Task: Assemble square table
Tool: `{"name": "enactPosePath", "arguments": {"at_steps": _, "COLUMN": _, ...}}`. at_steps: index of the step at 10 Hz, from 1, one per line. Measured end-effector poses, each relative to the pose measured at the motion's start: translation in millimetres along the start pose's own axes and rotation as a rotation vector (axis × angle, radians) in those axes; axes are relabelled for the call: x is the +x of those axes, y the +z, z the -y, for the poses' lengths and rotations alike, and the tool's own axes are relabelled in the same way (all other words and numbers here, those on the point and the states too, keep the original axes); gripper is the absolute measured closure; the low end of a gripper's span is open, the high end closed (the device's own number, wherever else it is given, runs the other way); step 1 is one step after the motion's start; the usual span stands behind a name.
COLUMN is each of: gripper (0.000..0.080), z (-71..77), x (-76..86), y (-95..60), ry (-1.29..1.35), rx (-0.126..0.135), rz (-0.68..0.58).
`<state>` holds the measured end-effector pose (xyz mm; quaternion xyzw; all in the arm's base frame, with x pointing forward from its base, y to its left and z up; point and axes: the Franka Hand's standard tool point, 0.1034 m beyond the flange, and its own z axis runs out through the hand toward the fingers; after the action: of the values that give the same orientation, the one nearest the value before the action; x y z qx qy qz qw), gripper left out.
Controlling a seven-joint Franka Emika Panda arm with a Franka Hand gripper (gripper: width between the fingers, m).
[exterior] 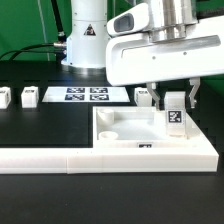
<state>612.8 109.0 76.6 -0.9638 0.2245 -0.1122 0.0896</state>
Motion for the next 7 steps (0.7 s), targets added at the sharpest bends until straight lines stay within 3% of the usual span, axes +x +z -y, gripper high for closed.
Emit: {"name": "enactPosePath", "arguments": {"at_steps": 7, "gripper": 0.0501, "z": 0.7, "x": -1.4, "y": 0.5, "ry": 0.505, "rx": 0.017, "rz": 0.008}}
